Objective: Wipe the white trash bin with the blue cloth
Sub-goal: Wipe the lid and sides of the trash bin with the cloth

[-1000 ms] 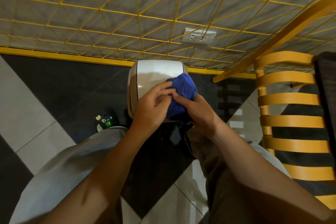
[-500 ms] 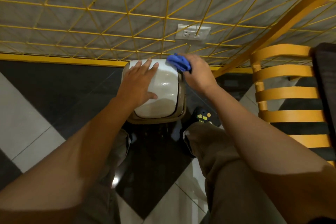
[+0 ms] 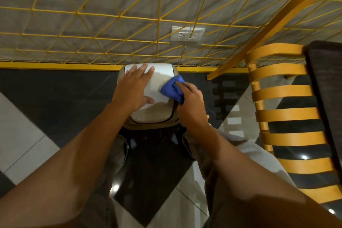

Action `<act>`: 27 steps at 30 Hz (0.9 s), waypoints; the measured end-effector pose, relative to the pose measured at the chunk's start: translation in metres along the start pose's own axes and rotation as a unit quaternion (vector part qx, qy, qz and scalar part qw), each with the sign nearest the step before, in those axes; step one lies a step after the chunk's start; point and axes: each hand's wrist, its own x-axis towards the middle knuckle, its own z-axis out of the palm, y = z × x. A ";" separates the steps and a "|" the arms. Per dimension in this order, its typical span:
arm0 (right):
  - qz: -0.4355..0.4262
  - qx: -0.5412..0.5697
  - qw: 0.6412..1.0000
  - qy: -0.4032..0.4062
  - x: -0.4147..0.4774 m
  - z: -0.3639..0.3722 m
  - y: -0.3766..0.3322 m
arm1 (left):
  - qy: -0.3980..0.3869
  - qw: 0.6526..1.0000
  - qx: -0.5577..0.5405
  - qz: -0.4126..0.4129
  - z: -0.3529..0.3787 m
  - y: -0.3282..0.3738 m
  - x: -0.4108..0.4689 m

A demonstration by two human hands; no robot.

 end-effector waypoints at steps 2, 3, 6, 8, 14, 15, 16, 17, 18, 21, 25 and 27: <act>-0.008 -0.002 1.000 0.003 0.008 -0.002 0.002 | -0.002 1.000 -0.007 0.000 0.000 0.000 -0.001; -0.015 -0.009 1.000 0.003 0.015 -0.004 0.002 | -0.003 1.000 -0.012 0.002 -0.001 0.001 -0.001; -0.042 -0.041 0.998 -0.006 0.044 -0.015 -0.004 | -0.006 1.000 -0.028 0.005 -0.002 0.001 -0.001; -0.048 -0.076 0.995 -0.035 0.065 -0.020 -0.011 | -0.006 1.000 -0.026 0.002 -0.001 0.001 -0.001; -0.063 -0.110 0.991 -0.037 0.062 -0.013 -0.013 | 0.000 1.000 -0.010 0.000 0.001 0.002 -0.001; -0.057 -0.107 0.992 -0.024 0.052 -0.011 -0.012 | -0.001 1.000 -0.005 0.001 0.001 0.002 -0.001; -0.046 -0.105 0.993 -0.015 0.043 -0.009 -0.012 | -0.001 1.000 -0.001 0.003 0.000 0.002 0.000; -0.035 -0.107 0.994 -0.009 0.033 -0.008 -0.012 | -0.002 1.000 0.001 0.004 -0.001 0.003 0.000; -0.029 -0.109 0.994 -0.007 0.023 -0.007 -0.013 | -0.005 1.000 0.003 0.005 -0.001 0.003 0.000; -0.026 -0.108 0.994 -0.012 -0.006 -0.003 -0.011 | -0.015 1.000 0.013 0.005 -0.005 0.004 0.000; -0.010 -0.122 0.992 0.007 -0.035 0.011 -0.005 | -0.022 0.999 0.028 0.007 -0.008 0.005 0.001; -0.036 -0.128 0.990 0.041 -0.046 0.022 -0.004 | -0.027 0.999 0.035 0.007 -0.009 0.005 0.001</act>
